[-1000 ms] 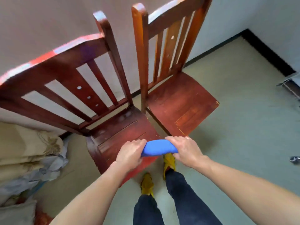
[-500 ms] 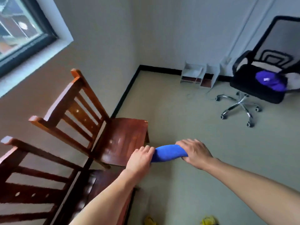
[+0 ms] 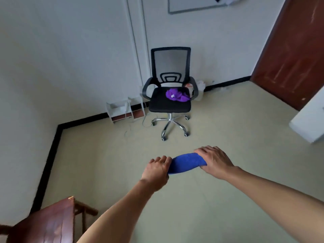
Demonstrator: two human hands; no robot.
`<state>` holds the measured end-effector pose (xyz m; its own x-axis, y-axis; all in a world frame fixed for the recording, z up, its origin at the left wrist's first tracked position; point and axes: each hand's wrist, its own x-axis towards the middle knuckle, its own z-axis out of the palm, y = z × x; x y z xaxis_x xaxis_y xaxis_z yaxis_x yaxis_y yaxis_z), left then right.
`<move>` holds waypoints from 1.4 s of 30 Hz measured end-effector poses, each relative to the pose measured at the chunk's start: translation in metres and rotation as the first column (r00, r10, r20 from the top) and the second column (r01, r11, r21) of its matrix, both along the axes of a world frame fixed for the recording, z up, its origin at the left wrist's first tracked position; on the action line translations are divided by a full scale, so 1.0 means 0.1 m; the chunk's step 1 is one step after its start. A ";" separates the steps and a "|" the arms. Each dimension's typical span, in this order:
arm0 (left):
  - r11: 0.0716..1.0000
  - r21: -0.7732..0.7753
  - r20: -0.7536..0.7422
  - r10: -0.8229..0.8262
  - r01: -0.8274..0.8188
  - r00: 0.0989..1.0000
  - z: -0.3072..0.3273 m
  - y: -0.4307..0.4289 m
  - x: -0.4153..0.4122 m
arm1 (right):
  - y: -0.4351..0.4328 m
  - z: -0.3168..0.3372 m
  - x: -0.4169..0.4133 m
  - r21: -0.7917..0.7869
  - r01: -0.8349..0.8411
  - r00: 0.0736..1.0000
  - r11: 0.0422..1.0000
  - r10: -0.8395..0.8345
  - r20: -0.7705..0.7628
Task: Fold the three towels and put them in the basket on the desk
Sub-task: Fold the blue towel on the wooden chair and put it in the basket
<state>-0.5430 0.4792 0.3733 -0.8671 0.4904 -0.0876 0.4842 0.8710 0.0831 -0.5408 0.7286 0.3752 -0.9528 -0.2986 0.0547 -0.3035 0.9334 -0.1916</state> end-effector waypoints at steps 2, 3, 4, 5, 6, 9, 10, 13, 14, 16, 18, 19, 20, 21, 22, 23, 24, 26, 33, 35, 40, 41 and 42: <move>0.997 -0.010 -0.020 -0.079 0.079 0.997 0.04 0.50 -0.26 | 0.50 0.04 -0.06 -0.003 0.075 0.997 0.997 -0.075 -0.017; 0.993 -0.007 -0.027 -0.114 0.114 0.993 0.07 0.72 -0.40 | 0.71 0.07 -0.09 -0.002 0.107 0.994 0.994 -0.107 -0.029; 0.989 -0.002 -0.031 -0.146 0.146 0.989 0.08 0.90 -0.53 | 0.88 0.08 -0.11 -0.001 0.136 0.990 0.991 -0.136 -0.034; 0.981 -0.001 -0.039 -0.194 0.194 0.980 0.09 1.17 -0.68 | 1.14 0.08 -0.15 -0.007 0.179 0.983 0.984 -0.179 -0.044; 0.972 -0.006 -0.041 -0.233 0.233 0.972 0.09 1.39 -0.80 | 1.34 0.08 -0.18 -0.014 0.216 0.975 0.976 -0.216 -0.052; 0.940 -0.013 -0.037 -0.342 0.341 0.939 0.08 2.11 -1.19 | 1.98 0.03 -0.29 -0.041 0.318 0.945 0.947 -0.321 -0.061; 0.924 -0.012 -0.037 -0.381 0.381 0.924 0.06 2.39 -1.35 | 2.23 0.00 -0.37 -0.042 0.350 0.934 0.936 -0.352 -0.065; 0.881 0.002 -0.039 -0.472 0.473 0.881 0.03 3.14 -1.81 | 2.88 -0.03 -0.62 -0.018 0.438 0.895 0.899 -0.438 -0.084; 0.862 0.011 -0.045 -0.506 0.507 0.861 0.03 3.43 -2.00 | 3.13 -0.03 -0.74 -0.013 0.476 0.874 0.879 -0.475 -0.102; 0.827 0.025 -0.030 -0.560 0.561 0.828 0.06 3.93 -2.33 | 3.53 0.03 -0.91 -0.013 0.545 0.833 0.838 -0.543 -0.104; 0.783 0.028 -0.035 -0.621 0.622 0.783 0.13 4.40 -2.62 | 3.87 0.12 -1.04 -0.007 0.603 0.793 0.798 -0.600 -0.109; 0.756 0.033 -0.046 -0.653 0.654 0.756 0.19 4.63 -2.75 | 4.04 0.18 -1.10 0.002 0.630 0.771 0.776 -0.626 -0.117; 0.735 0.043 -0.056 -0.675 0.677 0.736 0.24 4.84 -2.87 | 4.19 0.22 -1.15 0.006 0.657 0.749 0.754 -0.651 -0.124; 0.704 0.057 -0.058 -0.706 0.708 0.706 0.29 5.17 -3.00 | 4.44 0.25 -1.18 -0.002 0.694 0.714 0.720 -0.688 -0.132; 0.675 0.067 -0.058 -0.732 0.735 0.678 0.32 5.43 -3.09 | 4.63 0.28 -1.20 -0.009 0.726 0.681 0.688 -0.720 -0.135; 0.648 0.068 -0.059 -0.757 0.759 0.651 0.36 5.68 -3.15 | 4.80 0.30 -1.20 -0.009 0.751 0.653 0.660 -0.745 -0.138; 0.625 0.064 -0.054 -0.777 0.778 0.628 0.39 5.92 -3.18 | 4.97 0.30 -1.20 -0.003 0.774 0.627 0.634 -0.766 -0.140; 0.571 0.054 -0.057 -0.817 0.819 0.573 0.40 6.42 -3.24 | 5.37 0.30 -1.18 0.000 0.809 0.582 0.588 -0.800 -0.145; 0.517 0.059 -0.055 -0.853 0.854 0.520 0.25 8.26 -3.54 | 7.03 0.14 -1.39 -0.017 0.851 0.519 0.525 -0.846 -0.120; 0.516 0.076 -0.046 -0.853 0.854 0.519 0.26 8.81 -3.66 | 7.57 0.16 -1.53 -0.031 0.851 0.519 0.524 -0.848 -0.107; 0.554 0.170 -0.016 -0.825 0.815 0.564 0.42 9.91 -3.97 | 8.78 0.36 -1.89 -0.024 0.849 0.526 0.528 -0.848 -0.071; 0.568 0.195 -0.001 -0.815 0.800 0.579 0.41 10.12 -4.06 | 9.02 0.39 -2.00 -0.030 0.847 0.529 0.531 -0.847 -0.062; 0.578 0.204 0.010 -0.808 0.790 0.588 0.39 10.29 -4.15 | 9.21 0.41 -2.10 -0.032 0.844 0.533 0.535 -0.844 -0.051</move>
